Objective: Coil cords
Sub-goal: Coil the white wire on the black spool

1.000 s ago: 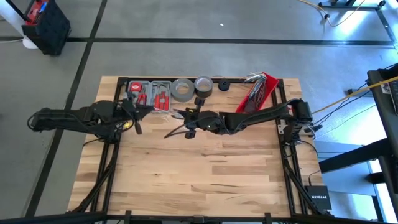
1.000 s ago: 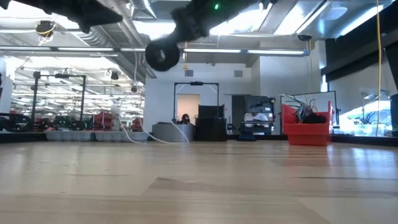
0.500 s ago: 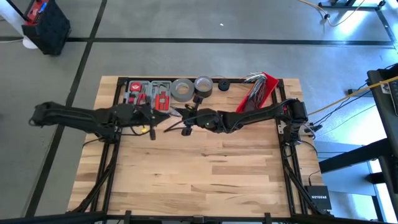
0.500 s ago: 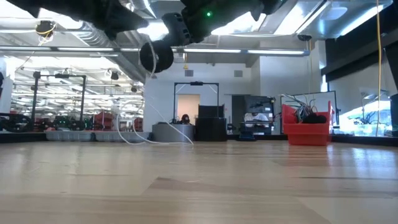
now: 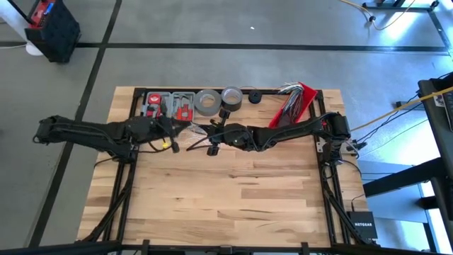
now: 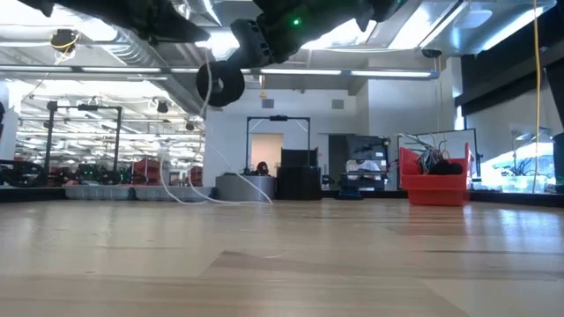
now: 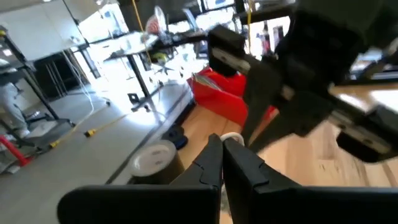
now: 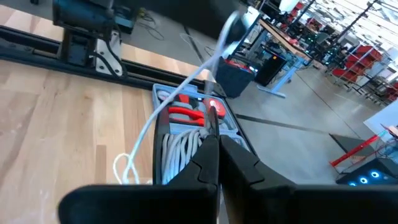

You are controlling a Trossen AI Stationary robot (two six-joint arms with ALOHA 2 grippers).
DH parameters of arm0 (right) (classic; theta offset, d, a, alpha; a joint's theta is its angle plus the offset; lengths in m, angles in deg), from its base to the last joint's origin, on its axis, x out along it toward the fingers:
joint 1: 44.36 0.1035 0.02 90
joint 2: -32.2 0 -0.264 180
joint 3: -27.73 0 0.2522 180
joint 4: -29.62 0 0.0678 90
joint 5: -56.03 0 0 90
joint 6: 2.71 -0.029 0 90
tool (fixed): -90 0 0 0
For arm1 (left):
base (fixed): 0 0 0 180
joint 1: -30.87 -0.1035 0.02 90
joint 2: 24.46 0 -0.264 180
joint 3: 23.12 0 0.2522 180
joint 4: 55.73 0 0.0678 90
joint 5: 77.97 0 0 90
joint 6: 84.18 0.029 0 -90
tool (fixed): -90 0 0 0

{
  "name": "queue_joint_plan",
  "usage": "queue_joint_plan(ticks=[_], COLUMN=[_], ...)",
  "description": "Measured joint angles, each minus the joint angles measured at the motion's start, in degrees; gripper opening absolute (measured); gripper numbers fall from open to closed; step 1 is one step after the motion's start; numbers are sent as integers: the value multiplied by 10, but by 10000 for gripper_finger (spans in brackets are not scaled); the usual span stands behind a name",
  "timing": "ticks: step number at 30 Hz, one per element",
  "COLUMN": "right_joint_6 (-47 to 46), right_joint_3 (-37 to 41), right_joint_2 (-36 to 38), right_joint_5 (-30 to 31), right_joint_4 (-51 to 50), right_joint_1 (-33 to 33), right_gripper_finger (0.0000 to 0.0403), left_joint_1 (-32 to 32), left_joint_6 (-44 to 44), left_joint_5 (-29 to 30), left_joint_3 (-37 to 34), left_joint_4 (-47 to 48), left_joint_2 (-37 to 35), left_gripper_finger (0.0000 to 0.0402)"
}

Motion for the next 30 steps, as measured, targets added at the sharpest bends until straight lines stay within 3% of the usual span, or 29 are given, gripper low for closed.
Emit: queue_joint_plan(ticks=[8,11,15,30], right_joint_6=[0,-2,-3,-27], right_joint_3=[0,0,0,0], right_joint_2=[0,0,0,0], right_joint_5=[-11,-5,-1,19], right_joint_4=[0,4,18,78], right_joint_1=[0,0,0,5], right_gripper_finger=[5,5,5,5], left_joint_1=[0,2,11,30], left_joint_6=[9,-17,-34,-43], left_joint_5=[6,-40,-97,-94], left_joint_3=[0,0,0,-1], left_joint_4=[0,-13,-66,-138], left_joint_2=[-17,-5,33,171], left_gripper_finger=[0,0,0,0])
